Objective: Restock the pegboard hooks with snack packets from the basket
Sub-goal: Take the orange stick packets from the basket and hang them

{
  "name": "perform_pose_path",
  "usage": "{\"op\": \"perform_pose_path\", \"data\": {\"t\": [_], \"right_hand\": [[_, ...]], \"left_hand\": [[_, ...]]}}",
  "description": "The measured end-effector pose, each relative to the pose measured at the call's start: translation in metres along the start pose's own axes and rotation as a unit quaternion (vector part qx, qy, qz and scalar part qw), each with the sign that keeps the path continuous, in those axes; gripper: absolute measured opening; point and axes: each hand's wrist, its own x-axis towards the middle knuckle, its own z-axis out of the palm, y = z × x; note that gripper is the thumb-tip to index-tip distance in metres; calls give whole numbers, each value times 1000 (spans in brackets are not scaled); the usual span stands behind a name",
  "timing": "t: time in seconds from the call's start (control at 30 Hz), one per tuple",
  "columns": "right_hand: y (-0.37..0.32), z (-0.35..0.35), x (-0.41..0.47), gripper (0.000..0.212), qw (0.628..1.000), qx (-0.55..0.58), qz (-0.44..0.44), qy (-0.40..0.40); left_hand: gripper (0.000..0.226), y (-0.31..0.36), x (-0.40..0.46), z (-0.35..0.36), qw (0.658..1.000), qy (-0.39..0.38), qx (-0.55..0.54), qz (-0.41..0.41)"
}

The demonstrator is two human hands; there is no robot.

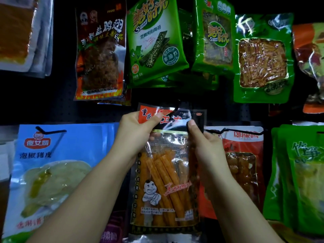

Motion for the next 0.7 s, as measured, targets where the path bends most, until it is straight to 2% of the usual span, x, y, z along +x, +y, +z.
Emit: {"op": "perform_pose_path", "data": {"t": [0.17,0.23,0.43,0.57,0.7], "right_hand": [[33,-4,7,64,999,-39,7,22],[44,-2,13,64,999,-48,-3,20],[73,11,51,49,994,-105,11,32],[92,16,74,49,986,-160,26,33],[119,9,72,32,988,-144,49,25]], "left_hand": [[10,-50,-5,-8,998,24,22,-48],[12,-69,-4,-7,996,43,20,-73],[10,-106,26,5,990,87,35,-101],[8,-126,41,12,985,113,16,-132],[18,-147,28,14,983,131,34,-127]]}}
